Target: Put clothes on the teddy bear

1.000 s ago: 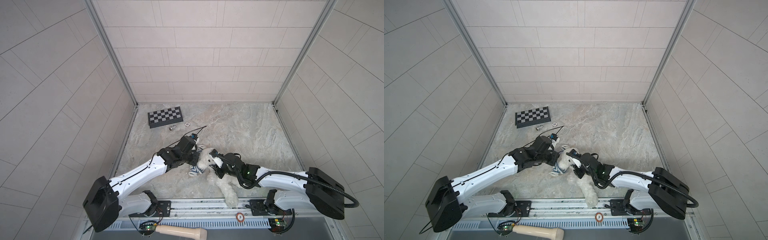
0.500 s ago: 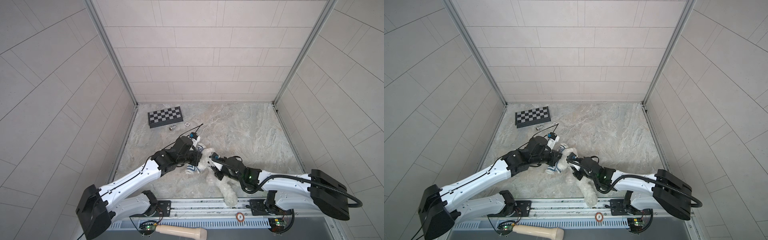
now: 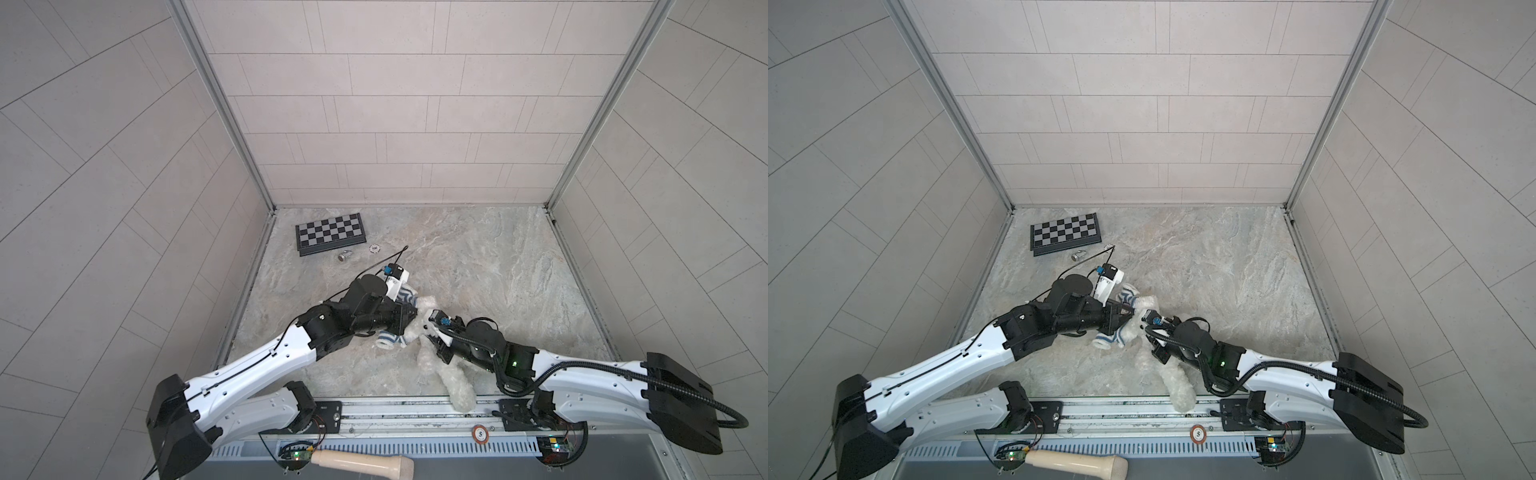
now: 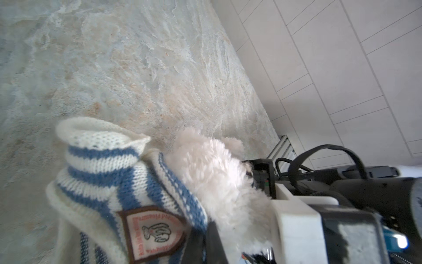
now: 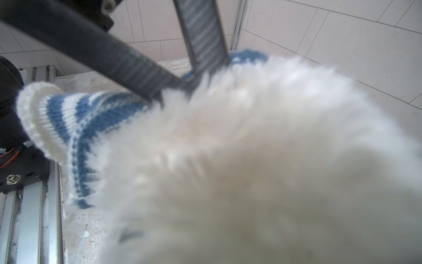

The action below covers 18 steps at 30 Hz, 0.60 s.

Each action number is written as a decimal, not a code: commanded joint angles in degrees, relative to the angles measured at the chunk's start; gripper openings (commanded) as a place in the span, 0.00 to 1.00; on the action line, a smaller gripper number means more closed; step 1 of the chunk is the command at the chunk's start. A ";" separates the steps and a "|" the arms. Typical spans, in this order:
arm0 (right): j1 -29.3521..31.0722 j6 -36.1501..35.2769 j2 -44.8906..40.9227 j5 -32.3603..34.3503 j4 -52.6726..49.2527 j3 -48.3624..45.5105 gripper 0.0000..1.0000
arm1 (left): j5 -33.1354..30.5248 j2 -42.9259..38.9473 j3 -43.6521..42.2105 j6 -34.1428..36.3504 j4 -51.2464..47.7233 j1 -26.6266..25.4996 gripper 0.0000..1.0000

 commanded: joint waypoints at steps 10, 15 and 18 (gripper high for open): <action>0.71 -3.94 -8.83 -8.59 9.17 -3.73 0.00 | 8.32 -4.12 3.49 -2.10 6.63 -4.56 0.00; 0.92 -5.37 -12.03 -14.67 10.10 -3.88 0.00 | 7.95 -3.10 5.96 -0.87 3.36 -5.98 0.00; 1.06 -6.72 -13.04 -16.59 8.03 -3.16 0.00 | 8.47 -2.11 7.93 -0.73 3.05 -6.37 0.00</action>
